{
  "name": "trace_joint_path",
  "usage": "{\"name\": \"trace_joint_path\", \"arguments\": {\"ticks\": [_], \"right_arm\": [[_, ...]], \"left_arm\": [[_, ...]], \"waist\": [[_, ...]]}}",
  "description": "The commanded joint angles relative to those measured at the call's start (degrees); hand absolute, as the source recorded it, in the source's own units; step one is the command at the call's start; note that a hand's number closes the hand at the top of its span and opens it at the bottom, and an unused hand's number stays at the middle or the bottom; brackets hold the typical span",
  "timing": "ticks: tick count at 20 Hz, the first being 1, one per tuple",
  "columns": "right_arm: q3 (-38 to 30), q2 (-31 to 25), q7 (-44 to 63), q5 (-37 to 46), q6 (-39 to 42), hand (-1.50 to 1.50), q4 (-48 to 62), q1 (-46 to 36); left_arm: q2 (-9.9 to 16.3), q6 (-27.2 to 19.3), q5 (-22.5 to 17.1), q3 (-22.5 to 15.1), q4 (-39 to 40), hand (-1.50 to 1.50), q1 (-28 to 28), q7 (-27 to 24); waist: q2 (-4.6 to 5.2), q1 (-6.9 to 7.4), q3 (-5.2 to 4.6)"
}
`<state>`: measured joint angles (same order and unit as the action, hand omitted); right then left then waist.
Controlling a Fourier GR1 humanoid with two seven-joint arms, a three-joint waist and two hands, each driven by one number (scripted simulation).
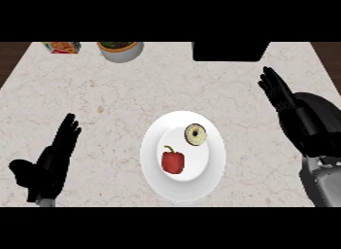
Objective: Pick the bell pepper from the plate and place it in the pan
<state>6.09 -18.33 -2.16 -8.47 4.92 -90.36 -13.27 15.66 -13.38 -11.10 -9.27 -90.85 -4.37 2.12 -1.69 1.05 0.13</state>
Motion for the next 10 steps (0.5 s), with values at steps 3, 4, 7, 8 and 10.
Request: {"name": "trace_joint_path", "arguments": {"ticks": [3, 4, 7, 8, 10], "right_arm": [[5.20, 8.95, -5.46, 0.18, -0.27, 1.50, -1.56, -5.12], [4.70, 10.14, -5.48, -3.12, 1.43, 1.50, -2.54, -7.98], [8.31, 5.64, -6.96, 13.27, -5.24, 1.50, 0.02, -5.67], [9.02, 8.66, -9.73, 14.83, -9.30, 1.50, -1.38, -0.97], [8.13, 5.72, -19.88, 18.30, -10.72, 1.50, -5.42, 5.49]], "left_arm": [[1.06, -1.62, 0.33, 2.98, -3.05, 0.00, 5.98, 4.10], [0.01, -2.27, 1.19, 2.44, -1.47, 0.00, 8.31, 3.19], [2.02, 0.38, -2.61, 4.72, -1.68, 0.00, 11.04, 7.50], [3.41, 2.37, -4.96, 6.99, -1.20, 0.00, 10.81, 7.68], [2.56, 0.25, -3.55, 6.21, -1.51, 0.00, 11.09, 8.64]], "waist": [[1.71, -0.55, -0.08], [1.80, -0.72, -0.08], [1.72, -1.42, -0.21], [1.61, -1.66, -0.18], [1.39, -2.88, -0.06]]}}
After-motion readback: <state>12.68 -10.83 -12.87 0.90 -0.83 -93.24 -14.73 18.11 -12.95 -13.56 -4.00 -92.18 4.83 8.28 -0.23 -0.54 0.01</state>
